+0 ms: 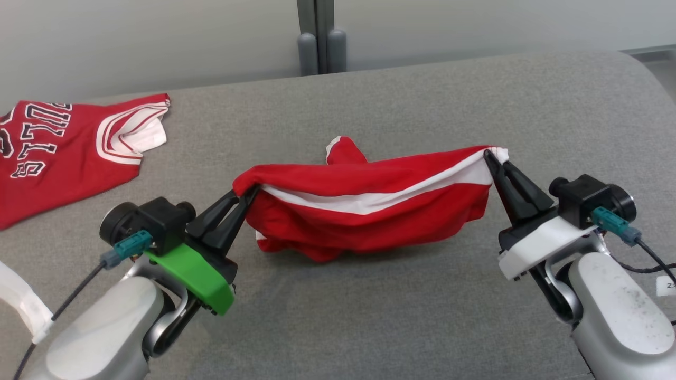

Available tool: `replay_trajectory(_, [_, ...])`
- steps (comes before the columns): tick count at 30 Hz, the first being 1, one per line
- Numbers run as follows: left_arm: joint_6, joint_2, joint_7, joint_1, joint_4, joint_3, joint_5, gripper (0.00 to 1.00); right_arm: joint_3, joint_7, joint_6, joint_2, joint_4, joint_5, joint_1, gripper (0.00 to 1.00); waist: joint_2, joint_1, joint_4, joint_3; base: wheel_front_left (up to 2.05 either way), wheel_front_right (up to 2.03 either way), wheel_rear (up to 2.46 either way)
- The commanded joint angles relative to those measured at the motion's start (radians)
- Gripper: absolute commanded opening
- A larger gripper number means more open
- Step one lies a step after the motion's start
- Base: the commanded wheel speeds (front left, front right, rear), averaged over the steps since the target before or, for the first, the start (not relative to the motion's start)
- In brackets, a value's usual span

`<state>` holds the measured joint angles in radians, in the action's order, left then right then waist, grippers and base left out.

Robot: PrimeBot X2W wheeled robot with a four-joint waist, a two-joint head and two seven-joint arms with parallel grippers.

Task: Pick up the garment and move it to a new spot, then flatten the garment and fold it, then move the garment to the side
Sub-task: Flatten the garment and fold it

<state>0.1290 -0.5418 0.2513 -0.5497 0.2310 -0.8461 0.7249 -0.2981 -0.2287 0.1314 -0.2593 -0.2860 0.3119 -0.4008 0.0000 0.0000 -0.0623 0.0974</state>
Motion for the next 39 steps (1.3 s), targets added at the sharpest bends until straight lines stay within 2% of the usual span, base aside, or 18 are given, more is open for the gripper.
replay_trajectory(1, [0.003, -0.019, -0.012, -0.019, -0.031, 0.006, 0.013, 0.00, 0.004, 0.008, -0.001, -0.013, 0.033, 0.004, -0.007, 0.00, 0.0000, 0.0000, -0.009, -0.043, 0.00, 0.00, 0.00])
replay_trajectory(7, [-0.009, -0.104, -0.107, -0.076, -0.234, 0.050, 0.054, 0.00, 0.042, 0.071, -0.001, -0.060, 0.264, 0.009, -0.020, 0.00, 0.0000, 0.0000, -0.026, -0.087, 0.00, 0.00, 0.00])
replay_trajectory(13, [-0.037, -0.167, -0.193, -0.152, -0.406, 0.115, 0.098, 0.00, 0.096, 0.141, -0.001, -0.074, 0.470, -0.005, -0.045, 0.00, 0.0000, 0.0000, -0.038, -0.089, 0.00, 0.00, 0.00])
replay_trajectory(19, [-0.059, -0.200, -0.263, -0.218, -0.476, 0.160, 0.136, 0.00, 0.136, 0.195, -0.001, -0.052, 0.568, -0.012, -0.081, 0.00, 0.0000, 0.0000, -0.050, -0.045, 0.00, 0.00, 0.00])
replay_trajectory(24, [-0.060, -0.184, -0.299, -0.262, -0.429, 0.175, 0.172, 0.00, 0.129, 0.191, -0.001, -0.032, 0.525, 0.002, -0.142, 0.00, 0.0000, 0.0000, -0.062, 0.038, 0.00, 0.00, 0.00])
replay_trajectory(28, [-0.050, -0.151, -0.305, -0.327, -0.344, 0.181, 0.177, 0.00, 0.106, 0.130, -0.001, -0.023, 0.414, -0.010, -0.256, 0.00, 0.0000, 0.0000, -0.080, 0.130, 0.00, 0.00, 0.00])
replay_trajectory(33, [-0.033, -0.075, -0.269, -0.484, -0.186, 0.188, 0.130, 0.00, 0.100, 0.028, -0.001, 0.004, 0.223, -0.038, -0.474, 0.00, 0.0000, 0.0000, -0.104, 0.228, 0.00, 0.00, 0.00])
replay_trajectory(39, [-0.014, 0.030, -0.176, -0.661, -0.030, 0.205, 0.096, 0.00, 0.163, -0.029, -0.001, 0.071, 0.093, -0.066, -0.684, 0.00, 0.0000, 0.0000, -0.136, 0.285, 0.00, 0.00, 0.00])
